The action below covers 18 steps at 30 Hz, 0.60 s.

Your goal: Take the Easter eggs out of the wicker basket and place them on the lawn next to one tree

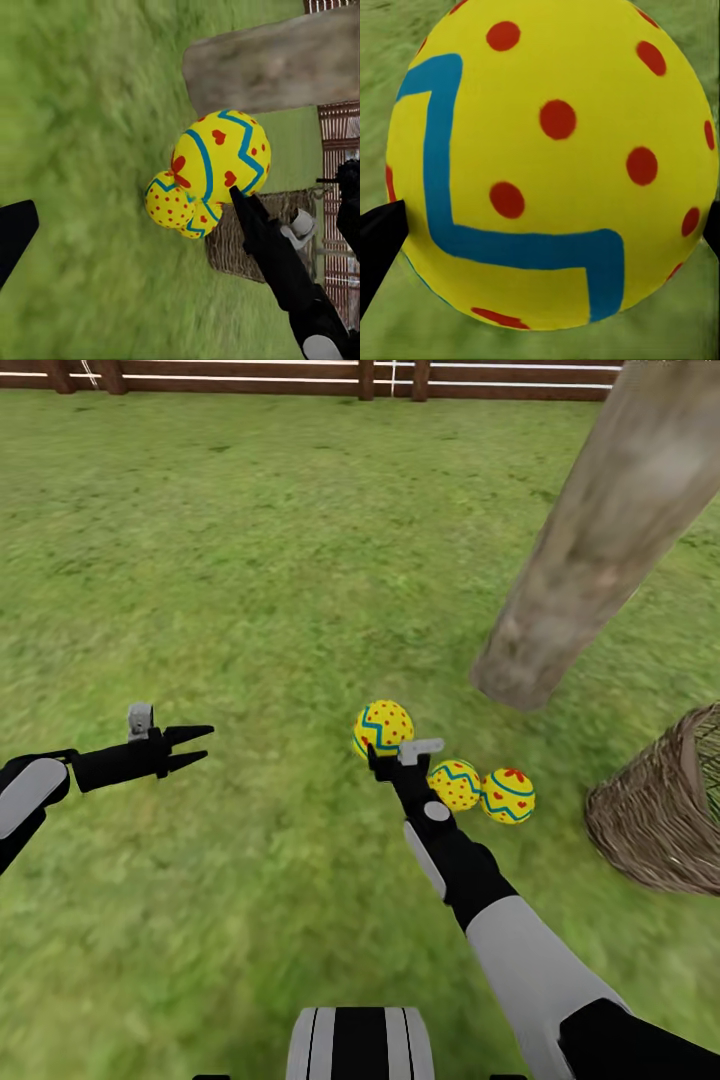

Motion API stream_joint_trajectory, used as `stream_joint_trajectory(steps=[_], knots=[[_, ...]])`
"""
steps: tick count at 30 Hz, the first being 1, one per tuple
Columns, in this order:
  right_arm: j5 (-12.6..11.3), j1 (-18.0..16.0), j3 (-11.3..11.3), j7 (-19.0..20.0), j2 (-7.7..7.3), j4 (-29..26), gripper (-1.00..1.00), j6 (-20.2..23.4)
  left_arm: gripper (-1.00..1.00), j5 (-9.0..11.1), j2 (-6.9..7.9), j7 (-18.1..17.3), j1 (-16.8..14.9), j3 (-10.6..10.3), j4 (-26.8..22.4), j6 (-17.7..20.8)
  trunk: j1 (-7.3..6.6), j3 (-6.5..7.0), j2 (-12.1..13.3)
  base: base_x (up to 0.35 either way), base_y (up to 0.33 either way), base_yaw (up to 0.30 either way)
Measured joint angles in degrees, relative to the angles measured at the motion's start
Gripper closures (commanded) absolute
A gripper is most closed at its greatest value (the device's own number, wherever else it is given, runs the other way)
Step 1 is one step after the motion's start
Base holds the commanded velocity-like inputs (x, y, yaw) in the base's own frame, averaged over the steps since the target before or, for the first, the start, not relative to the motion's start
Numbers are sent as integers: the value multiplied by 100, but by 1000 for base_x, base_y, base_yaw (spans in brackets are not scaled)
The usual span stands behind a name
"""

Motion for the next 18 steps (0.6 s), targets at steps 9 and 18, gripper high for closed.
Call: stream_joint_trajectory(steps=[9,18], knots=[[218,0,-40,-977,-9,67,100,-325,-100,47,-2,-4,1,-55,0,99,5,-22,-1,9,1,0],[541,0,-48,-1114,-10,226,100,-337,-100,10,13,28,1,-67,201,390,28,-221,-13,0,0,0]])
